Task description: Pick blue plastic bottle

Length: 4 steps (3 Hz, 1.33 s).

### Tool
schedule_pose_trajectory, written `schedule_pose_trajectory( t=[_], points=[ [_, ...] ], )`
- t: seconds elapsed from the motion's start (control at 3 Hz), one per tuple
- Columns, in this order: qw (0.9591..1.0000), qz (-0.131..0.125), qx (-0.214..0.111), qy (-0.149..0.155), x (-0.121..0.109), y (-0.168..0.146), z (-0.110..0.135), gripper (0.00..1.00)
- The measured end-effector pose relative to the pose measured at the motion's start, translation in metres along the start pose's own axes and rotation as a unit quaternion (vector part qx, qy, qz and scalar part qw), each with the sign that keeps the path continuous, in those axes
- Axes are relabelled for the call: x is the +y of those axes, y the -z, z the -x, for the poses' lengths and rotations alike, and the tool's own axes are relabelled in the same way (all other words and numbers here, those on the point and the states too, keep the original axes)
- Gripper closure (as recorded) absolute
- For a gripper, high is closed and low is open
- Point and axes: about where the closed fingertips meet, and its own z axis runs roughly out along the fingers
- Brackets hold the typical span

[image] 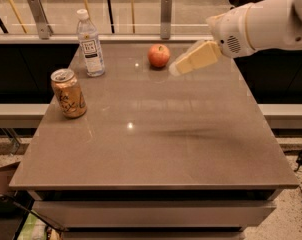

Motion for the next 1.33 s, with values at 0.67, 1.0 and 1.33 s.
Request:
schedule_pose_trajectory(
  t=[0.67,1.0,1.33],
  points=[
    [0.9995,0.003,-0.019,-0.024,0.0,-0.023,0.013,0.0],
    [0.9993,-0.003,-0.027,-0.027,0.001,-0.025,0.016,0.0],
    [0.9981,-0.01,-0.05,-0.035,0.003,-0.034,0.021,0.0]
  ],
)
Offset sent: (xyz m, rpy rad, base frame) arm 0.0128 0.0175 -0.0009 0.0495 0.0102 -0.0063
